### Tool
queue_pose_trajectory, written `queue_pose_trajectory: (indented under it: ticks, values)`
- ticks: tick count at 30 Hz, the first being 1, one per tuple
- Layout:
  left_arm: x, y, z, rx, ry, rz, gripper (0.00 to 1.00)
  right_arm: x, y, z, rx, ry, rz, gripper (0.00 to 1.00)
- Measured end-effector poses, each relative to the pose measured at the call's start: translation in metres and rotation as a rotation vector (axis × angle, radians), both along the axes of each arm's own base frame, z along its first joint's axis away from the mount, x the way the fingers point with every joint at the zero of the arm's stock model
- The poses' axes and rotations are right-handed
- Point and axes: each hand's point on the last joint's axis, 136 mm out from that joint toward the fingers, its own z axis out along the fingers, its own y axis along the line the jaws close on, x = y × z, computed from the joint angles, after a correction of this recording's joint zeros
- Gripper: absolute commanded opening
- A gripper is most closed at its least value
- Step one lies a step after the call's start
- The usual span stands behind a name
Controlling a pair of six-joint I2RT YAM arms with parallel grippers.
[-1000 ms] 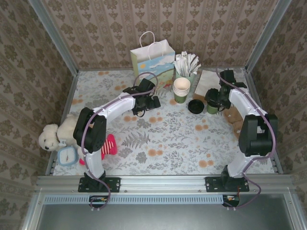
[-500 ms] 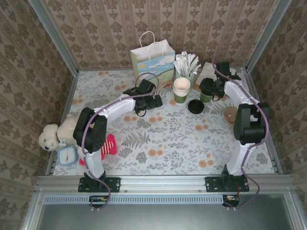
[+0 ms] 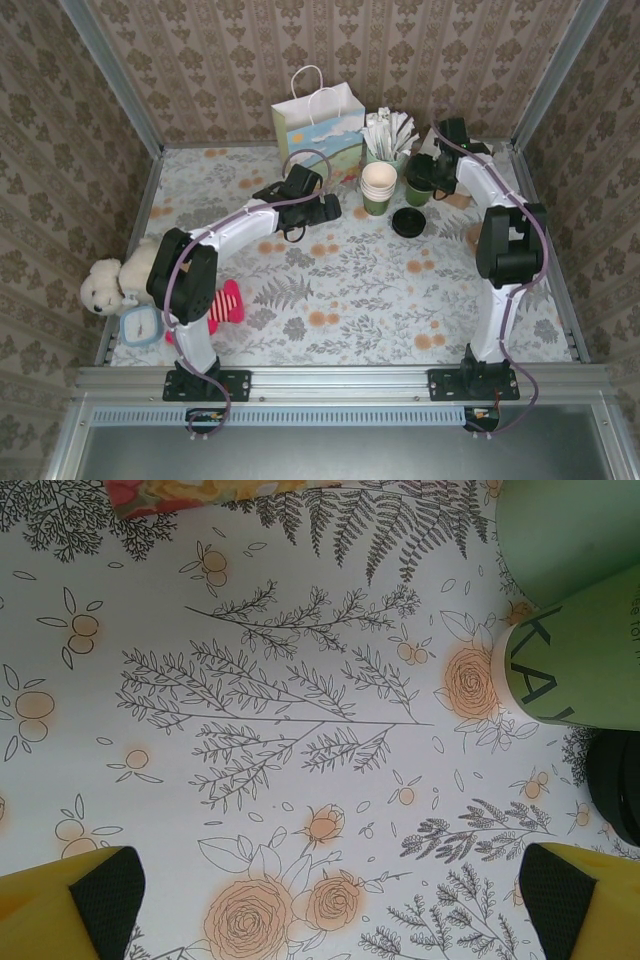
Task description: Pack the takeout coffee
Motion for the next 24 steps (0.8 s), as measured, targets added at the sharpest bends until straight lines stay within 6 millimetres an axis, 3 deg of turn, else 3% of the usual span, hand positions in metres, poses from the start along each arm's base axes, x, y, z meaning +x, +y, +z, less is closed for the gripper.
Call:
queue_pose_trajectory:
  ticks: [12,24]
  values:
    - [-0.001,-0.001,0.000,-0.005,0.004,-0.012,1.00,-0.004,0.016,-0.003,0.022,0.045,0.067,0.92]
    - [0.001,0.001,0.001,-0.004,0.002,-0.013,1.00,-0.005,0.017,-0.004,0.016,0.050,0.077,0.94]
